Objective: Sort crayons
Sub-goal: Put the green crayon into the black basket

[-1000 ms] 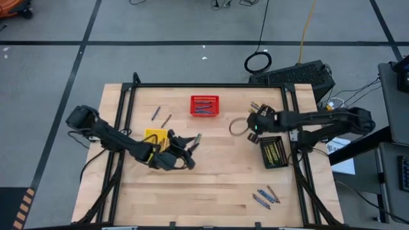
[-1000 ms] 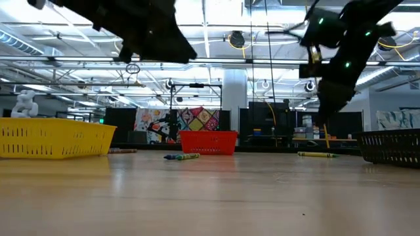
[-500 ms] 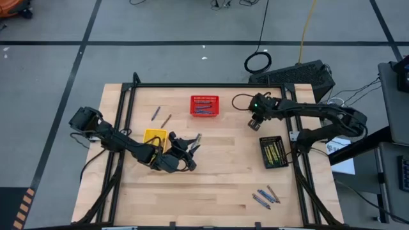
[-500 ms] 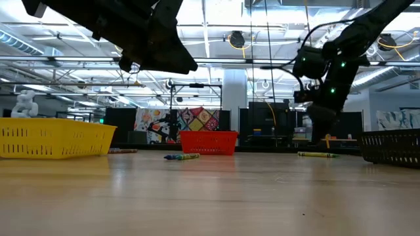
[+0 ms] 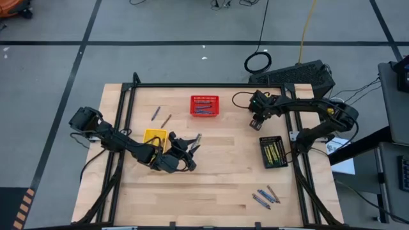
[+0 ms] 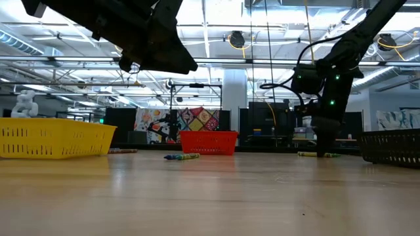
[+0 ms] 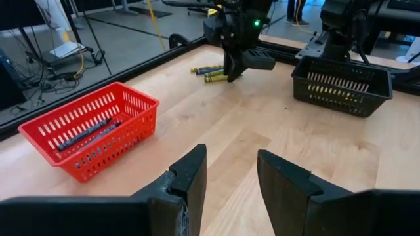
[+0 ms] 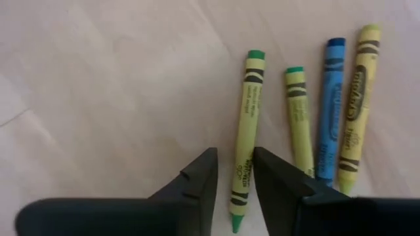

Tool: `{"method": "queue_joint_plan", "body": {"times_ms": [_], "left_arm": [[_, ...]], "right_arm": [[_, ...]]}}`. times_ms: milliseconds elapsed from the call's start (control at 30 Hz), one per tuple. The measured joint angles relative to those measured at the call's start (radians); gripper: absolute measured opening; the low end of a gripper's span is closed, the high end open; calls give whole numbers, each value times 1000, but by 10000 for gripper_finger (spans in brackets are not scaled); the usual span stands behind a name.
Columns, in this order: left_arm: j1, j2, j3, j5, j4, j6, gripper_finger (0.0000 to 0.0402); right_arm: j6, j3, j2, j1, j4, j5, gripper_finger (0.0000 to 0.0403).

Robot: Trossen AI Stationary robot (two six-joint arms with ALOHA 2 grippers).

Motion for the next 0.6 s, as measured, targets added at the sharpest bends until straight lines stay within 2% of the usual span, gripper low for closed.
{"method": "queue_joint_plan", "body": {"times_ms": [200, 300, 467, 600], "left_arm": [[-2, 0, 0, 0, 0, 0, 139], [-2, 0, 0, 0, 0, 0, 139], [-4, 0, 0, 0, -2, 1, 139], [-7, 0, 0, 1, -4, 1, 139]], "right_arm": [[-16, -1, -8, 19, 0, -25, 13], [40, -6, -54, 63, -5, -28, 10], [187, -5, -253, 233, -29, 0, 3], [408, -5, -427, 433, -114, -2, 2]]}}
